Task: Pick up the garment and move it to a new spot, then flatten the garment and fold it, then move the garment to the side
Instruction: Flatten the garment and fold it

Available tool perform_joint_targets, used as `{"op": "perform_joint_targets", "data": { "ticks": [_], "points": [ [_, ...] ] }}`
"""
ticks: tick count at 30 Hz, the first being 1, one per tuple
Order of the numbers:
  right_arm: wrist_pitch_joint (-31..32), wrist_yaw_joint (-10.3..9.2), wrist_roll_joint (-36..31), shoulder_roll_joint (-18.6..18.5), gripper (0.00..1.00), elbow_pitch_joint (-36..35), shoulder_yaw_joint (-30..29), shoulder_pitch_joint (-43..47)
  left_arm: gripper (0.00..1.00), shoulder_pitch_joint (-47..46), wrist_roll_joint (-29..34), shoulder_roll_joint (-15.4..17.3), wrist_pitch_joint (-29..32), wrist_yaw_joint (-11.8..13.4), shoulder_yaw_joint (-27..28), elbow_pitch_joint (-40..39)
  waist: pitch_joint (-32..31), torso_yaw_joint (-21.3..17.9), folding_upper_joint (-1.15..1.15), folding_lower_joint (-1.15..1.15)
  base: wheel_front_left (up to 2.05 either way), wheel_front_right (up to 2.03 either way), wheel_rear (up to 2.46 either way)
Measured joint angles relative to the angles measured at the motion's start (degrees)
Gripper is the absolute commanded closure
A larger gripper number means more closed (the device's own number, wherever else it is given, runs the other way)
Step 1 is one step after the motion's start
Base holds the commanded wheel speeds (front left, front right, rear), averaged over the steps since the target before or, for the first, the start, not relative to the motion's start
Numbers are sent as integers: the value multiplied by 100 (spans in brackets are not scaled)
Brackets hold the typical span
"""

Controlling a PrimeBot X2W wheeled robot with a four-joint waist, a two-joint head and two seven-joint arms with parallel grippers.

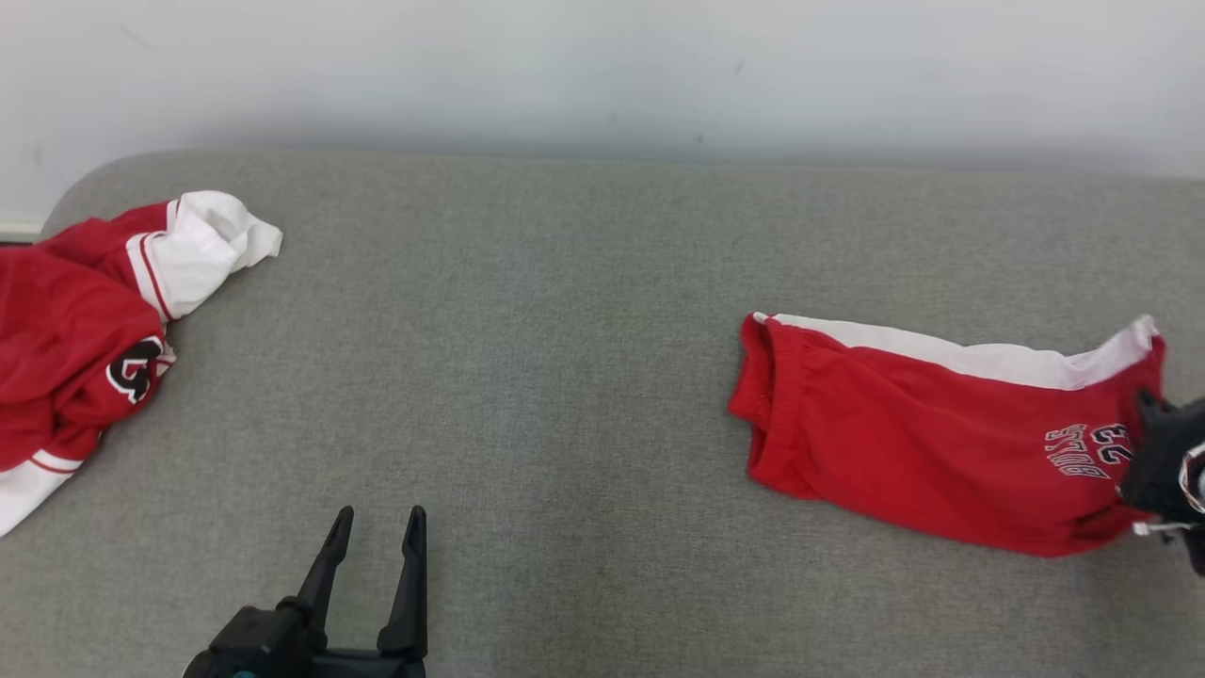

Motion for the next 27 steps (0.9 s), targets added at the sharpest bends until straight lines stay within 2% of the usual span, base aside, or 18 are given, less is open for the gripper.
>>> {"op": "perform_joint_targets", "data": {
  "ticks": [9,15,21,27],
  "points": [
    [522,0,814,123,100,-1478,-416,157,0,112,-10,-11,0,0,-55,47,-305,-231,0,-1,0,0,0],
    [808,-1,1104,371,100,-2153,-511,189,0,163,-24,-31,0,0,-162,91,-486,-284,0,-1,0,0,0],
    [927,-1,1126,767,100,-2402,-437,112,0,178,-63,-54,0,0,-255,121,-539,-149,0,-1,0,0,0],
    [846,-1,828,1247,100,-2113,-227,-48,0,182,-87,-86,0,0,-378,176,-527,33,0,-1,0,0,0]
  ]
}}
